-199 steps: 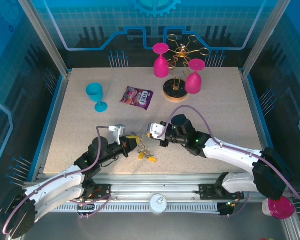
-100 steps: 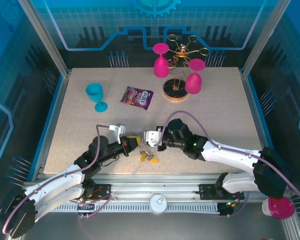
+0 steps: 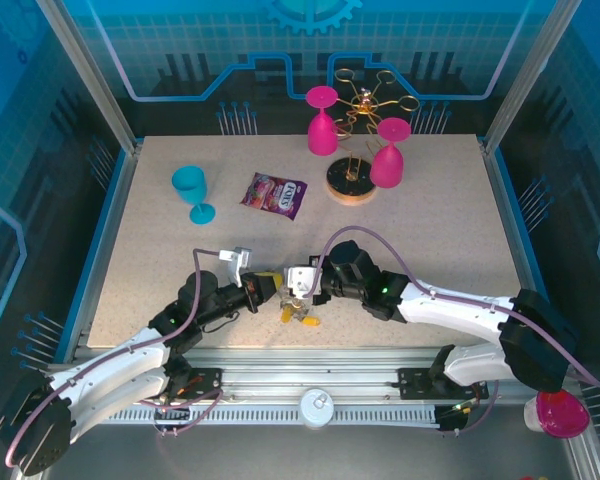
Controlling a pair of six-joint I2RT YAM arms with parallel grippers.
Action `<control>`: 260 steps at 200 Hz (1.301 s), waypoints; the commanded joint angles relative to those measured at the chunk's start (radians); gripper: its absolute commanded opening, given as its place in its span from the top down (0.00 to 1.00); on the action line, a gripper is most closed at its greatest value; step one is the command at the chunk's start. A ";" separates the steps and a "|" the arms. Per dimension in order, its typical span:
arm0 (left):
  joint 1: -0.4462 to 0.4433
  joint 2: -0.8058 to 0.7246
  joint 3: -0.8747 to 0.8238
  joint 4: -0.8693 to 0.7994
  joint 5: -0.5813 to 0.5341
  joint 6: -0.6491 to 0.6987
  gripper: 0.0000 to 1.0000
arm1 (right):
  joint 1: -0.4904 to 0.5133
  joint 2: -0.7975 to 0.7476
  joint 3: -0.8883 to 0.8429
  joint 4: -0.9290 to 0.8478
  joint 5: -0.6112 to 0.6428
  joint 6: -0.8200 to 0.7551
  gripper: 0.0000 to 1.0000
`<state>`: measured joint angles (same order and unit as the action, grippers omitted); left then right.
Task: Put the keys on the keyring
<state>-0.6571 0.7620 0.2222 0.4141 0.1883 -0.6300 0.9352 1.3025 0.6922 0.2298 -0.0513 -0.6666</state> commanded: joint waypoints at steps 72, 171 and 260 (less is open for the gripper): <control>0.006 0.006 0.061 -0.001 -0.033 -0.043 1.00 | 0.041 -0.009 0.004 0.025 0.020 -0.047 1.00; 0.006 0.003 0.065 -0.028 -0.039 -0.043 1.00 | 0.043 -0.012 0.008 0.034 0.108 -0.030 1.00; 0.005 0.006 0.065 -0.026 -0.041 -0.045 1.00 | 0.045 -0.015 0.006 0.064 0.065 -0.026 1.00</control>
<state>-0.6571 0.7715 0.2466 0.3630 0.1600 -0.6567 0.9676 1.3018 0.6922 0.2382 0.0364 -0.7002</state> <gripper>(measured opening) 0.051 0.056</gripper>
